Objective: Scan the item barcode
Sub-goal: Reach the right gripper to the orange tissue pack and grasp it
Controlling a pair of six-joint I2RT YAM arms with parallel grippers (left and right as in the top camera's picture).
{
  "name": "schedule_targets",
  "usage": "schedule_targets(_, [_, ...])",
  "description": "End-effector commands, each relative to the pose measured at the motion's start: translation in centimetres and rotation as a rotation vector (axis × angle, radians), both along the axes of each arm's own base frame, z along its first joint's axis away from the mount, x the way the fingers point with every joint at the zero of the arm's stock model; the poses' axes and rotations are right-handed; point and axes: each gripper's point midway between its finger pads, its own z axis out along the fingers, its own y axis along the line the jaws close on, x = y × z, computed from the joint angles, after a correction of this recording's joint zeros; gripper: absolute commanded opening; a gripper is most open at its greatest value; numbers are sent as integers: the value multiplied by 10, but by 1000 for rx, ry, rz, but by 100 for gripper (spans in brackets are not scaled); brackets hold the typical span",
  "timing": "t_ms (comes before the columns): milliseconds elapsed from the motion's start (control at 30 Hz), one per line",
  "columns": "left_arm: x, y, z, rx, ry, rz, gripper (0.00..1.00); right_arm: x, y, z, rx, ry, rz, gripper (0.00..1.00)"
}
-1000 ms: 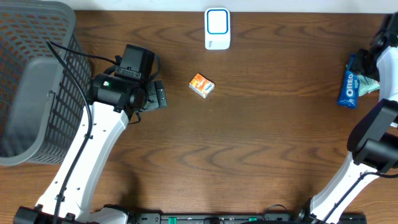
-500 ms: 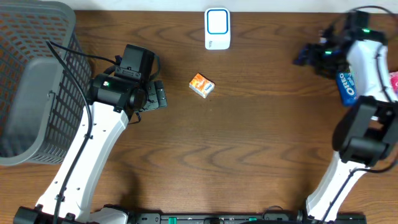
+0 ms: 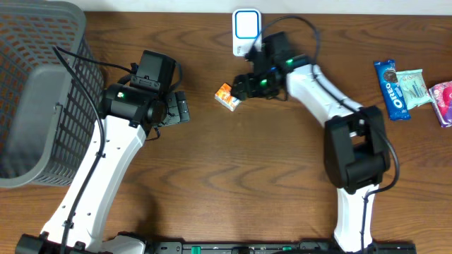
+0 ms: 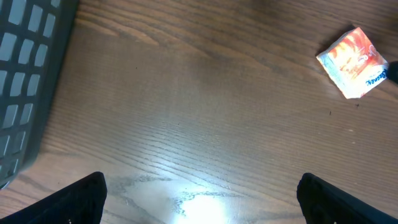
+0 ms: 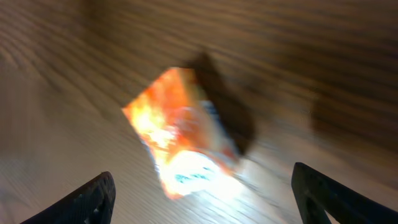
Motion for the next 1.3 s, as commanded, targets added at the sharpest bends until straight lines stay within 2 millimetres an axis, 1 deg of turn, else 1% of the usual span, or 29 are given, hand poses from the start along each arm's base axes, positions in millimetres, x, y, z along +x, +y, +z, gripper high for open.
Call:
schedule_targets(0, [1, 2, 2, 6, -5, 11, 98, 9, 5, 11, -47, -69, -80, 86])
schedule_targets(33, [1, 2, 2, 6, -5, 11, 98, 10, 9, 12, -48, -83, -75, 86])
schedule_targets(67, [1, 2, 2, 6, -5, 11, 98, 9, 16, 14, -42, -97, -63, 83])
schedule_targets(133, [1, 2, 2, 6, -5, 11, 98, 7, 20, 14, -42, -97, -55, 77])
schedule_targets(233, [1, 2, 2, 6, -5, 11, 98, 2, 23, 9, -58, -95, -44, 57])
schedule_targets(267, [1, 2, 2, 6, -5, 11, 98, 0, 22, 6, -77, -97, -47, 52])
schedule_targets(300, [1, 2, 2, 6, -5, 11, 98, -1, 21, 3, -96, -101, -50, 50])
schedule_targets(333, [1, 2, 2, 6, -5, 11, 98, -3, 23, 1, -127, -129, -3, 43])
schedule_targets(367, [1, 2, 2, 6, -5, 11, 98, -3, 24, 2, -193, -191, 56, 43])
schedule_targets(433, [1, 2, 2, 6, -5, 11, 98, 0, 20, 6, -285, -256, 61, 45])
schedule_targets(533, [1, 2, 2, 6, -5, 11, 98, -2, 20, 15, -397, -337, 99, 48])
schedule_targets(667, [1, 2, 2, 6, -5, 11, 98, -13, 28, 14, -546, -407, 153, 50])
schedule_targets(767, [1, 2, 2, 6, -5, 11, 98, -19, 35, 8, -568, -412, 178, 53])
schedule_targets(1100, [1, 2, 2, 6, -5, 11, 98, -24, 32, -32, -600, -342, 207, 52])
schedule_targets(1200, [1, 2, 2, 6, -5, 11, 98, -31, 33, -61, -613, -292, 236, 46])
schedule_targets(1233, [1, 2, 2, 6, -5, 11, 98, -32, 32, -65, -617, -285, 238, 45])
schedule_targets(1267, [1, 2, 2, 6, -5, 11, 98, -34, 30, -72, -625, -269, 231, 41])
